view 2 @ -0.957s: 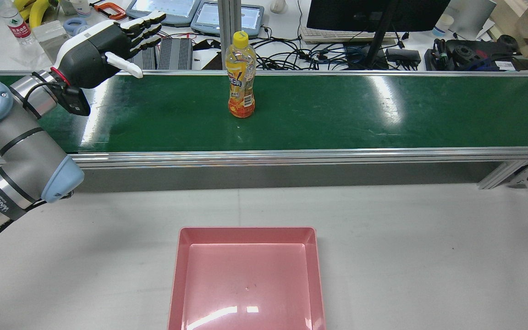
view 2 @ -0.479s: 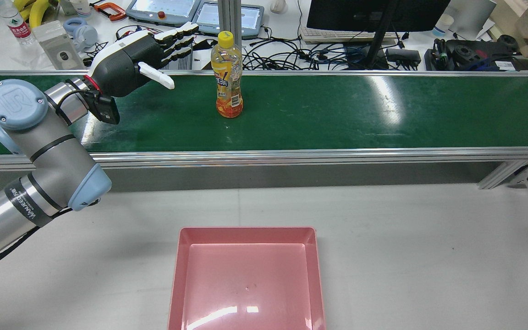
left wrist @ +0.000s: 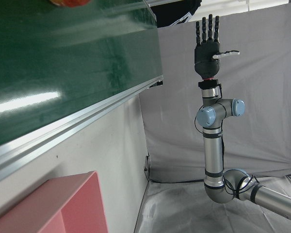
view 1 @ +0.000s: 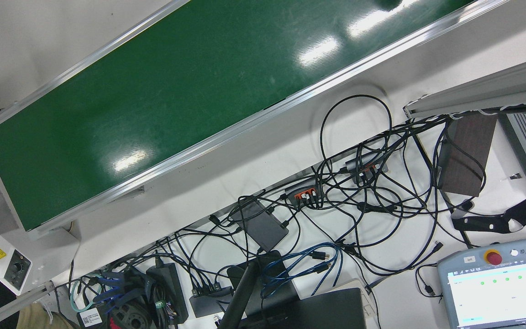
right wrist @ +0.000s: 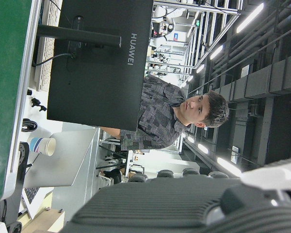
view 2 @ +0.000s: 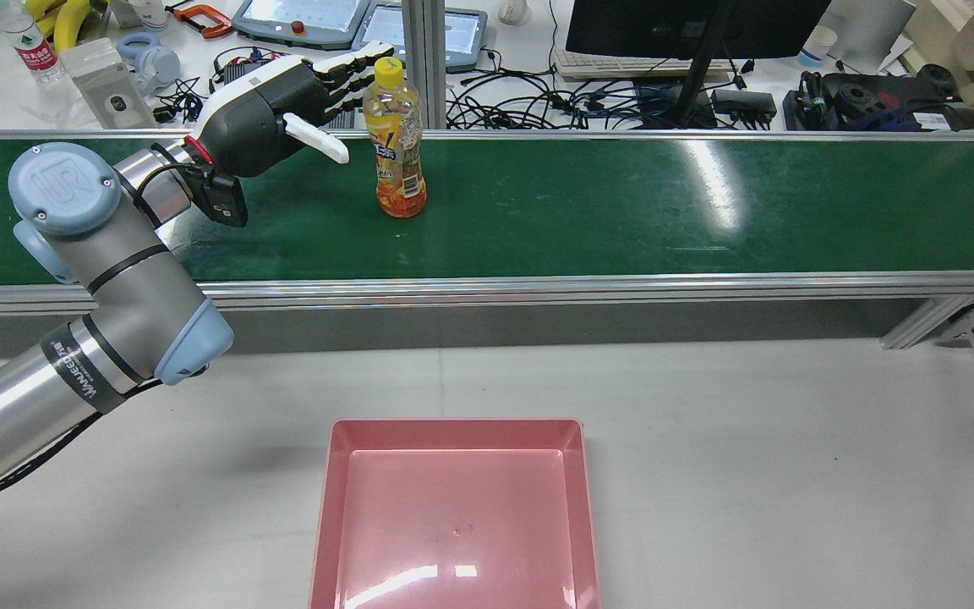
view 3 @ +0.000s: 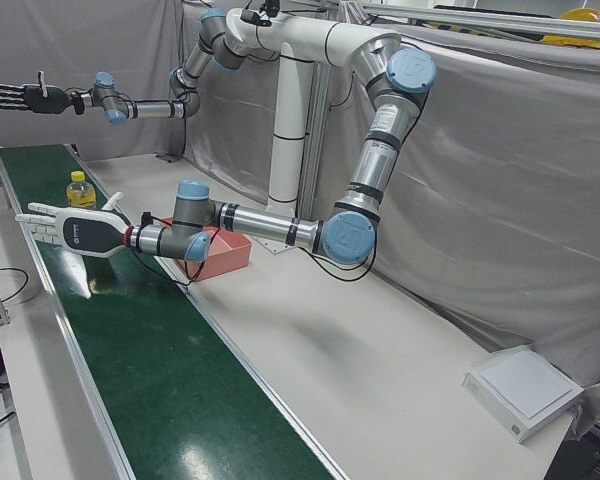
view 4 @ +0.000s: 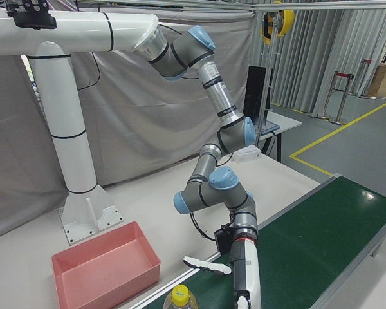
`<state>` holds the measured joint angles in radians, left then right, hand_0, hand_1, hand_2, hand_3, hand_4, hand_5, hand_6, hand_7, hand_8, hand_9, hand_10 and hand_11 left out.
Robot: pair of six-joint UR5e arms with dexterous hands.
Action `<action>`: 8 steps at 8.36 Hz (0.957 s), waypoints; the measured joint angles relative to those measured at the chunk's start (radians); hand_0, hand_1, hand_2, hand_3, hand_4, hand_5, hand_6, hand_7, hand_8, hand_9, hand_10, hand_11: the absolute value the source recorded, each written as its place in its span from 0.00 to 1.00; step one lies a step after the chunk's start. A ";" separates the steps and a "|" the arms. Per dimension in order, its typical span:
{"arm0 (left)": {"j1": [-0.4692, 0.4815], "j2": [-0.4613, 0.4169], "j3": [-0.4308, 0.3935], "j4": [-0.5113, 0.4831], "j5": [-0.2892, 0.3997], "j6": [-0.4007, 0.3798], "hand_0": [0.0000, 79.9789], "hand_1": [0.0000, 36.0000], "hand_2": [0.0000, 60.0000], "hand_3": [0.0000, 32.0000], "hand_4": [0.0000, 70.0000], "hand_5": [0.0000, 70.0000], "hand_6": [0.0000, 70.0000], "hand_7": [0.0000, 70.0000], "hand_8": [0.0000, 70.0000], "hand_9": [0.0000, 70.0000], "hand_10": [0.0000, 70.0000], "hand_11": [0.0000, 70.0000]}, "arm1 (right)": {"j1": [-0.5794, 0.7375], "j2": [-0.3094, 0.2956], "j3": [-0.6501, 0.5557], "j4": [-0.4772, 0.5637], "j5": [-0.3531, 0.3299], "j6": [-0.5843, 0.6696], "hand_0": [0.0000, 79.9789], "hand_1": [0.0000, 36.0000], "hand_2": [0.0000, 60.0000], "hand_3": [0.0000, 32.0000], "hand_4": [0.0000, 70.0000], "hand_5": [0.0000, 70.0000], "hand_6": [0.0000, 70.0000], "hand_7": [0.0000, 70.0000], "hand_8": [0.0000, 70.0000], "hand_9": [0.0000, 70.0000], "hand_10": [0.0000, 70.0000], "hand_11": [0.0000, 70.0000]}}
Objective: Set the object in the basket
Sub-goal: 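Close the left hand fingers around the orange bottle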
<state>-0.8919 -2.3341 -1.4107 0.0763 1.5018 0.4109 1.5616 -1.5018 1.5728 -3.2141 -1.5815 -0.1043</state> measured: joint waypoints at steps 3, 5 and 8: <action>0.009 -0.017 0.019 -0.004 0.000 0.000 0.64 0.24 0.00 0.00 0.23 0.15 0.00 0.00 0.09 0.16 0.10 0.16 | 0.000 0.000 0.000 0.000 0.000 0.000 0.00 0.00 0.00 0.00 0.00 0.00 0.00 0.00 0.00 0.00 0.00 0.00; 0.017 -0.030 0.021 -0.004 0.000 0.000 0.65 0.28 0.00 0.00 0.27 0.27 0.00 0.00 0.13 0.21 0.14 0.22 | 0.000 0.000 0.000 0.000 0.000 0.000 0.00 0.00 0.00 0.00 0.00 0.00 0.00 0.00 0.00 0.00 0.00 0.00; 0.041 -0.040 0.022 0.016 0.000 -0.001 0.76 0.45 0.48 0.00 1.00 1.00 0.94 1.00 0.88 1.00 0.94 1.00 | 0.000 0.000 0.000 0.000 0.000 0.000 0.00 0.00 0.00 0.00 0.00 0.00 0.00 0.00 0.00 0.00 0.00 0.00</action>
<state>-0.8512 -2.3739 -1.3888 0.0923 1.5018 0.4096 1.5616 -1.5018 1.5723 -3.2138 -1.5815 -0.1043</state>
